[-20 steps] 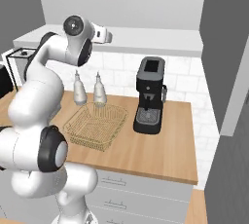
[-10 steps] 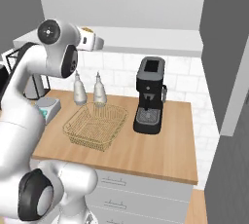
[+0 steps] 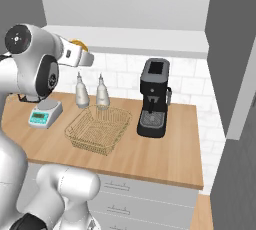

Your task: Open the cabinet, pick up the bread from the cabinet and place it in the basket. Then move the basket to the dining counter.

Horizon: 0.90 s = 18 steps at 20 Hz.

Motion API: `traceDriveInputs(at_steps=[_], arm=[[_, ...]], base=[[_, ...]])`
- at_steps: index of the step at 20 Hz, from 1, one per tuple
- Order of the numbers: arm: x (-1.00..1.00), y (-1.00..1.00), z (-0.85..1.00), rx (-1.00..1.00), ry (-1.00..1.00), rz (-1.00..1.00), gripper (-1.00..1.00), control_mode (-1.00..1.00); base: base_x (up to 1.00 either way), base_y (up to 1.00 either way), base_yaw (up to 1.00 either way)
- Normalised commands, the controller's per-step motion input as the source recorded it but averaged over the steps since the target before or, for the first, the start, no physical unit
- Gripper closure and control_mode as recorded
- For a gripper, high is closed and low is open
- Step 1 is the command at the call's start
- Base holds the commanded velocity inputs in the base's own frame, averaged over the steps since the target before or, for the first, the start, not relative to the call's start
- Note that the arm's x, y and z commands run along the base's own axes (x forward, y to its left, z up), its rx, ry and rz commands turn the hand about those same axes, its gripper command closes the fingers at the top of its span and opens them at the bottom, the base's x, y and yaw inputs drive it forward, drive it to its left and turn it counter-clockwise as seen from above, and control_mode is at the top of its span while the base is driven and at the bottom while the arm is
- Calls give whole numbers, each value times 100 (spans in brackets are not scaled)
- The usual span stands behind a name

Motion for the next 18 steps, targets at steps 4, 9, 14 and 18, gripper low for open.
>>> traceDriveInputs(at_steps=[4, 9, 14, 18], arm=[[-45, 0, 1, 1, 33, -8, 100, -100], [-3, -3, -29, 2, 41, -2, 100, -100], [0, -3, -84, 3, 36, 0, 100, -100], [7, -5, -100, 5, 15, 0, 100, -100]], base=[[0, 0, 0], [0, 0, 0], [0, 0, 0], [0, 0, 0]])
